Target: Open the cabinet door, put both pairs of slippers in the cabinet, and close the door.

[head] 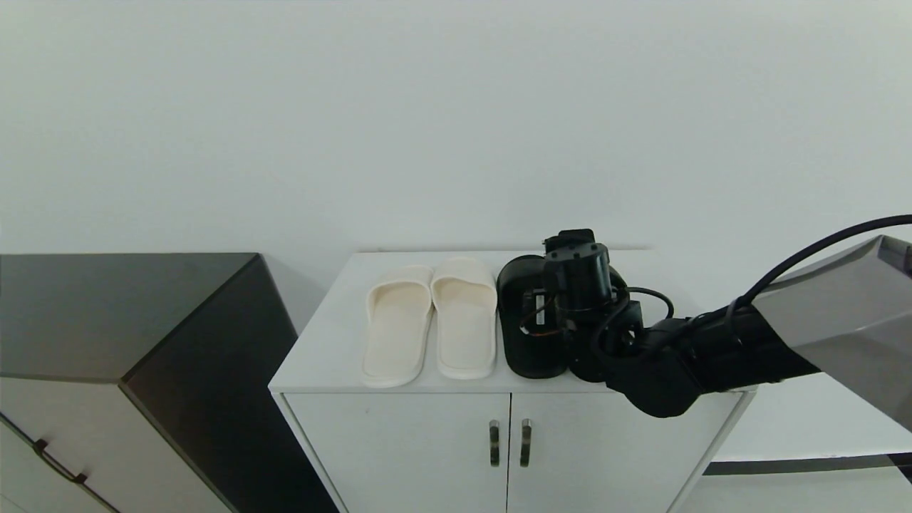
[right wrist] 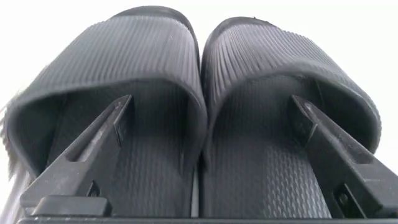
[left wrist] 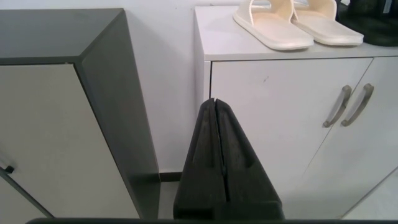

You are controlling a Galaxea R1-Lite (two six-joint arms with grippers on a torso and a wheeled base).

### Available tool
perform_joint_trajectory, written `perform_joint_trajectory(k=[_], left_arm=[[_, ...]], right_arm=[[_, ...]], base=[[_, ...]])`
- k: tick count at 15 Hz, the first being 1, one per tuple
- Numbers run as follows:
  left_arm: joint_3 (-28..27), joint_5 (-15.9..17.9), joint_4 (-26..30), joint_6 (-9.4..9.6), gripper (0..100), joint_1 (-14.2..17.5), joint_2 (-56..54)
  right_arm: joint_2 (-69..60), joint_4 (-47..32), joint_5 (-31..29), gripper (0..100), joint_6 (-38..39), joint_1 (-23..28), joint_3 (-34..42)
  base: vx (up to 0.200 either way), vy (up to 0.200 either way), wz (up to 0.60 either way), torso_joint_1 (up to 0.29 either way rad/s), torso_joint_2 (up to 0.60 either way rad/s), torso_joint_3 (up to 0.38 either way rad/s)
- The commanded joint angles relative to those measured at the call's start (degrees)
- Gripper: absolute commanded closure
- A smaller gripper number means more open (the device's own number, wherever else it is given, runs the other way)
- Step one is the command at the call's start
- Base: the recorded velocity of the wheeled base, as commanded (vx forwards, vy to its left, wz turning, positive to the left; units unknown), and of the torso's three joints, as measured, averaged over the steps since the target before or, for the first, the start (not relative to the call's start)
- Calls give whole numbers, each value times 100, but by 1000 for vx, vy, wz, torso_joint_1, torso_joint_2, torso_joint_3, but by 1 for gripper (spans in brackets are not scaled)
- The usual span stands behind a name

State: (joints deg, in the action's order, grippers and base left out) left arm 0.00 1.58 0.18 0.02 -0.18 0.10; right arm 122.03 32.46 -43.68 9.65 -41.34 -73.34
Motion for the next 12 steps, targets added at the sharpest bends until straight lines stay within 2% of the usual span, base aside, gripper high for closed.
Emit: perform_joint_trajectory(k=[1,2,6,12], left_arm=[[0,0,-1,-2,100,1,-1],[0,0,-1,-2,100,1,-1],[0,0,-1,-2,100,1,-1],[0,0,-1,-11,100,1,-1]], right_arm=[[163,6,-9,0,1,91,-216],[234,6,-9,100,1,152,-339],[304,-12,-9,100,-7,196,-506],[-4,-21,9,100,-16,152,-365]], base=[[0,0,0,0,0,0],[0,0,0,0,0,0],[0,0,0,0,0,0],[0,0,0,0,0,0]])
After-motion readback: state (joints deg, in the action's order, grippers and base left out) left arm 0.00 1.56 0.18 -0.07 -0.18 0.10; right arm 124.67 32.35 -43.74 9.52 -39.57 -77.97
